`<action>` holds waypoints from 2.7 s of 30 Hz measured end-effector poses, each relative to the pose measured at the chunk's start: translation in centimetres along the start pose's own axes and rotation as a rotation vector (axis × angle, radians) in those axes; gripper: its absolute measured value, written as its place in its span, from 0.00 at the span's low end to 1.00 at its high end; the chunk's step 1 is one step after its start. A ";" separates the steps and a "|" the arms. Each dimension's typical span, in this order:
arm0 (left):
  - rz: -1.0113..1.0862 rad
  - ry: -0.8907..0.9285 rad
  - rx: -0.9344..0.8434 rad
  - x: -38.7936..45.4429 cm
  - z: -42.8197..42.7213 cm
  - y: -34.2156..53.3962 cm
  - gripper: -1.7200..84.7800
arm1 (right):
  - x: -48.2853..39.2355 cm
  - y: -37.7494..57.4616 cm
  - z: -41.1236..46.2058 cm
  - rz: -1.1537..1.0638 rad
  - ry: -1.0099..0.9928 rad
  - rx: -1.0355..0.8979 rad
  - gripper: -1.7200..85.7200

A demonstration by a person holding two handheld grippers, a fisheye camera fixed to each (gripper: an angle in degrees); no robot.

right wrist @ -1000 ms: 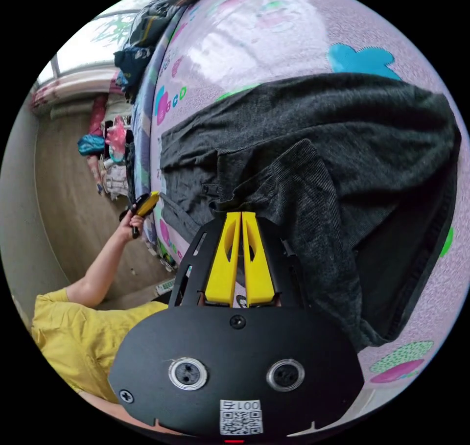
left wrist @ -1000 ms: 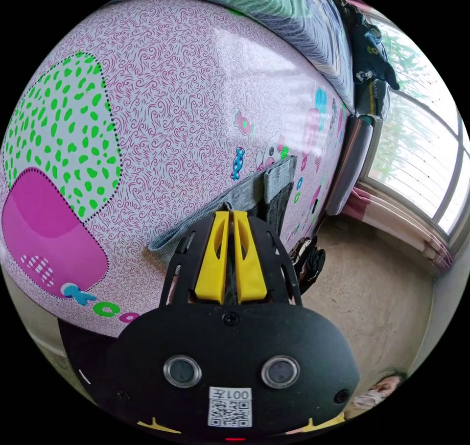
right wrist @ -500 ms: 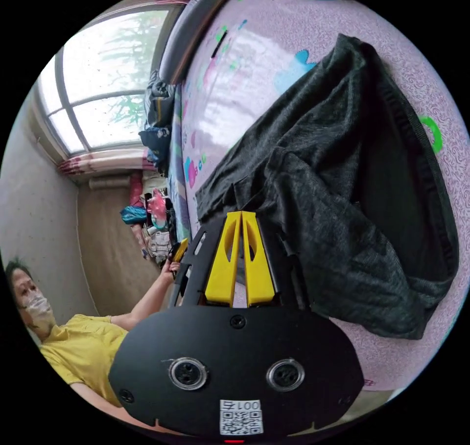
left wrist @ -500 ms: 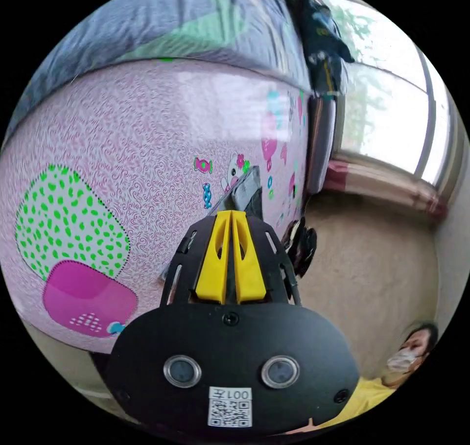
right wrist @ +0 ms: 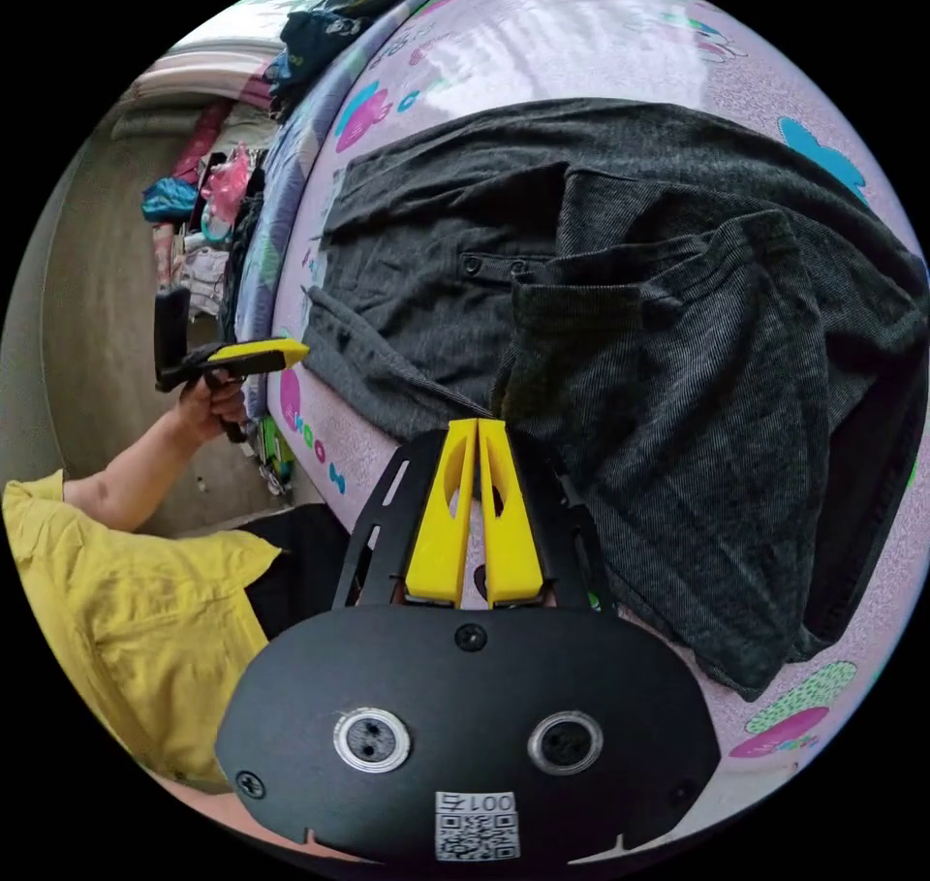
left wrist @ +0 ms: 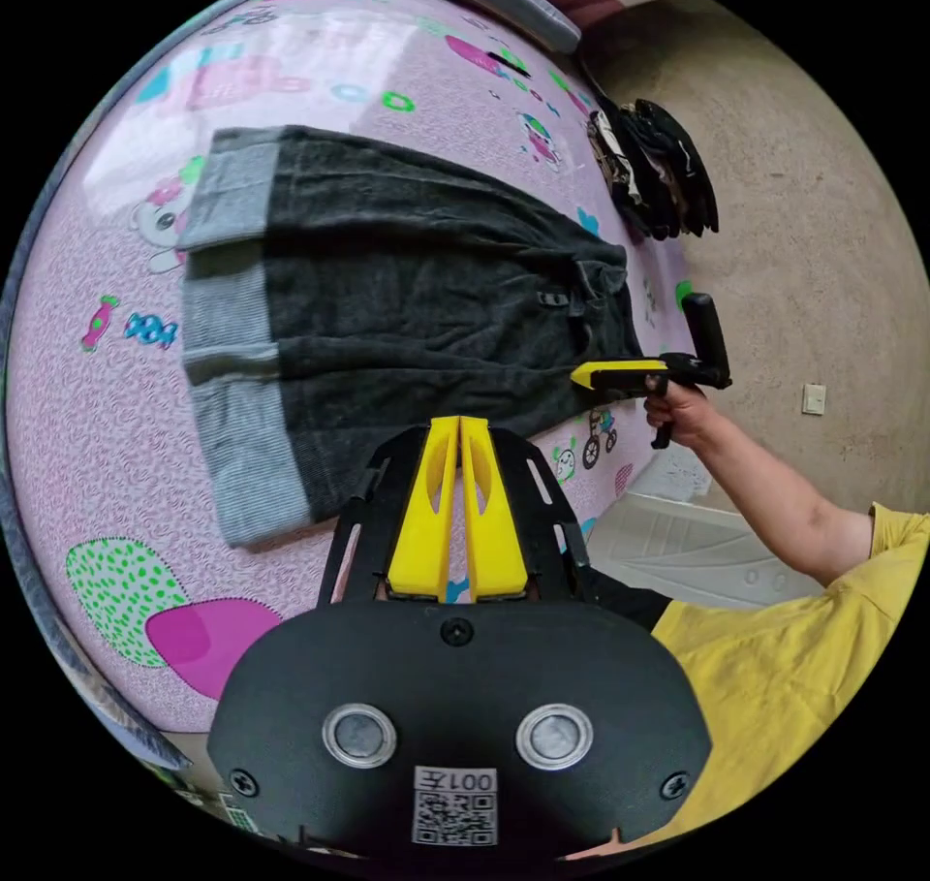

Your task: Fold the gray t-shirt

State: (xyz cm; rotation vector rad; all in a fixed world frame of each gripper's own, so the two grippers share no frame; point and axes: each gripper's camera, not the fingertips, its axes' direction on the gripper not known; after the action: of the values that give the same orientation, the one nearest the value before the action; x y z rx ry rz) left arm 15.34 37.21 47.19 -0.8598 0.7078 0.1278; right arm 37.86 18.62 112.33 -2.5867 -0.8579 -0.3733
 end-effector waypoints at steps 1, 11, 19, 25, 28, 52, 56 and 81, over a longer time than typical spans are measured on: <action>0.018 0.001 -0.004 0.6 0.8 -0.4 0.00 | 0.1 0.0 0.1 0.007 -0.017 0.006 0.02; 0.212 0.074 -0.045 5.8 8.9 -6.4 0.05 | 4.7 5.3 -8.8 -0.040 0.057 0.338 0.07; 0.222 0.070 -0.027 6.8 16.6 -10.5 0.07 | 7.1 1.5 -8.1 -0.214 0.174 0.287 0.10; 0.183 0.103 0.017 5.7 19.2 -11.4 0.07 | 8.5 -0.6 -6.2 -0.278 0.152 0.228 0.09; 0.175 0.095 0.042 5.5 19.8 -11.4 0.03 | 9.3 -0.8 -6.0 -0.287 0.113 0.231 0.06; -0.159 0.177 0.250 0.1 16.1 -8.6 0.01 | 11.7 -5.4 -6.4 -0.273 0.080 0.396 0.06; -0.225 0.208 0.283 -1.1 14.6 -7.3 0.01 | 9.3 -4.3 -4.3 -0.438 -0.003 0.350 0.03; -0.422 -0.158 0.456 -5.8 -3.4 7.4 0.00 | -5.6 -18.7 12.0 -0.919 -0.229 -0.023 0.03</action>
State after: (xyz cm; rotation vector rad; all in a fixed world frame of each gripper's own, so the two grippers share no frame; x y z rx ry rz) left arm 6.38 40.59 44.49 -0.5359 0.3715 -0.3308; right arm 23.49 34.85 104.79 -2.1135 -2.1082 -0.3190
